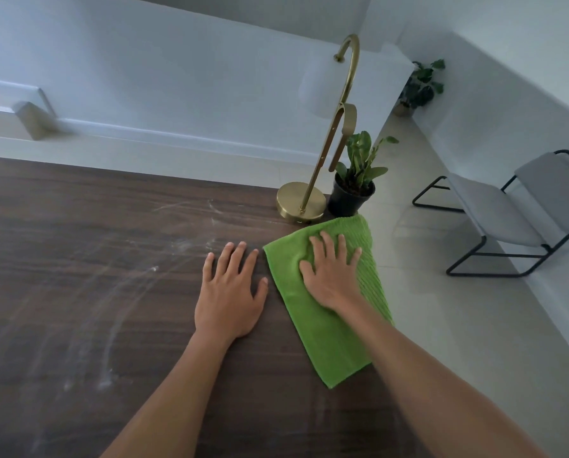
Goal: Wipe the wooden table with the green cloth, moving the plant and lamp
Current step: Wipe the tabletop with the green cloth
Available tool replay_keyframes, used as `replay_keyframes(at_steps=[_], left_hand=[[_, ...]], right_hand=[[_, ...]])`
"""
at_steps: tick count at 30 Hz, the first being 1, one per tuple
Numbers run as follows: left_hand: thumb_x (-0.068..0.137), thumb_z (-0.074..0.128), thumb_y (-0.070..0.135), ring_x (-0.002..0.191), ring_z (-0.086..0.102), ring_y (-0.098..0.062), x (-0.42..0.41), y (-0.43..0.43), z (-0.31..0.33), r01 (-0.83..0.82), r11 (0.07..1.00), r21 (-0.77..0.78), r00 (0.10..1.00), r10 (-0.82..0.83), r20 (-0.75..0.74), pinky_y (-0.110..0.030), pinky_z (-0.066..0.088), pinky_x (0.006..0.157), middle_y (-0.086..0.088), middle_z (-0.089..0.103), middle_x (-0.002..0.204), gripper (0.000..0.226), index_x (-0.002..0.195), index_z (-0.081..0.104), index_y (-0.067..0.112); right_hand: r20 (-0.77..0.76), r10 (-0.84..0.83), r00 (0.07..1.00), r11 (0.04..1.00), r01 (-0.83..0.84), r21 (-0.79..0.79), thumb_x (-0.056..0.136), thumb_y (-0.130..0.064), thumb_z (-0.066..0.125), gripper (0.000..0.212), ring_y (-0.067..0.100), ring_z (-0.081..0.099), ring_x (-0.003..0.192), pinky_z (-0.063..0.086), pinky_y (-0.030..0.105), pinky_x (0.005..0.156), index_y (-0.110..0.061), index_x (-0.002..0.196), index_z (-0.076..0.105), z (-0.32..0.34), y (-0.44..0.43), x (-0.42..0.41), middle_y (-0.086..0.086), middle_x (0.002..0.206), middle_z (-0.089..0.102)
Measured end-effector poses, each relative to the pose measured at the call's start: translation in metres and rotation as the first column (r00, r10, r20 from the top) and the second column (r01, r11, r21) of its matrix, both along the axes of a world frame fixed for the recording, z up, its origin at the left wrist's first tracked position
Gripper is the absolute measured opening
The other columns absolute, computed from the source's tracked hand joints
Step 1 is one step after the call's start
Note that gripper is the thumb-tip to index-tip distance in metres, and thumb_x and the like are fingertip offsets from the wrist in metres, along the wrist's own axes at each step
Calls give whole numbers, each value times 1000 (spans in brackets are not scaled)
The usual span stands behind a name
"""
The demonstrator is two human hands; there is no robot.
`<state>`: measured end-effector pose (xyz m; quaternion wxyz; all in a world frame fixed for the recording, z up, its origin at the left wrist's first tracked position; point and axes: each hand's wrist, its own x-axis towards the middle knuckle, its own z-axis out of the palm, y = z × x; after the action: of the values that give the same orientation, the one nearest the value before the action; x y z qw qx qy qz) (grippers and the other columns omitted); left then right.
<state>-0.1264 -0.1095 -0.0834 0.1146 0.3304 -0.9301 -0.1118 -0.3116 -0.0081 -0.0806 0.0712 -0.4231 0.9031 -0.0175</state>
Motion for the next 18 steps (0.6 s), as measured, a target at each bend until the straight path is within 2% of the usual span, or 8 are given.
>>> replay_keyframes(at_steps=[3, 5, 6, 9, 11, 15, 16, 18], left_hand=[[95, 25, 52, 149, 9, -19, 0, -1, -1, -1, 1000, 2, 1000, 1, -12, -46, 6, 121, -2, 22, 160, 63, 151, 29, 23], [95, 27, 51, 149, 10, -20, 0, 0, -1, -9, 1000, -4, 1000, 9, -18, -46, 7, 121, -2, 24, 160, 62, 150, 30, 23], [95, 27, 51, 149, 10, -20, 0, 0, -2, -11, 1000, -6, 1000, 11, -15, -46, 6, 121, -2, 23, 160, 62, 150, 29, 23], [96, 27, 52, 149, 9, -19, -1, 0, -2, -8, 1000, -9, 1000, 8, -6, -46, 6, 121, -2, 22, 160, 62, 151, 27, 23], [95, 27, 51, 149, 10, -20, -1, 0, -1, -7, 1000, -11, 1000, 7, -12, -46, 7, 121, -2, 23, 160, 62, 150, 29, 23], [94, 27, 51, 149, 12, -20, 0, 0, -1, -12, 1000, -5, 1000, 12, -19, -46, 8, 121, -2, 26, 159, 62, 149, 32, 23], [95, 28, 51, 149, 13, -20, 0, 0, -1, -12, 1000, -5, 1000, 12, -22, -46, 8, 121, -2, 26, 159, 61, 149, 32, 23], [95, 27, 49, 149, 13, -20, -1, 0, -1, -17, 1000, -8, 1000, 17, -19, -46, 8, 121, -2, 27, 158, 60, 149, 32, 23]], right_hand=[[-18, 125, 992, 992, -125, -24, 90, -60, 17, 69, 28, -1, 151, -4, 55, 120, -30, 152, 17, 2, 30, -12, 0, 164, 8], [-33, 57, 998, 995, -59, -84, 89, -59, 25, 65, 29, 16, 147, 4, 51, 121, -26, 144, 29, 5, 30, -22, 5, 156, 22], [-32, 7, 999, 997, -9, -77, 89, -59, 26, 66, 30, 16, 147, 5, 51, 120, -23, 145, 29, 5, 24, -26, 6, 156, 22], [-25, -30, 999, 999, 31, 27, 94, -62, 17, 77, 28, -7, 151, -4, 54, 120, -21, 157, 1, 1, 5, -27, 5, 165, -6], [-20, 39, 999, 999, -39, 34, 93, -65, 13, 78, 26, -14, 150, -7, 56, 120, -23, 156, -5, 0, 9, -23, 1, 164, -12], [-24, 125, 992, 986, -127, -103, 87, -64, 26, 75, 26, 14, 149, 2, 52, 121, -21, 149, 26, 6, 32, -23, 2, 158, 21], [-18, 79, 997, 990, -81, -116, 87, -62, 29, 74, 27, 18, 147, 5, 51, 121, -18, 147, 29, 6, 30, -24, 5, 156, 24], [-17, -30, 999, 998, 29, -57, 90, -58, 26, 77, 30, 7, 150, -1, 54, 120, -15, 153, 17, 4, 14, -22, 7, 163, 12]])
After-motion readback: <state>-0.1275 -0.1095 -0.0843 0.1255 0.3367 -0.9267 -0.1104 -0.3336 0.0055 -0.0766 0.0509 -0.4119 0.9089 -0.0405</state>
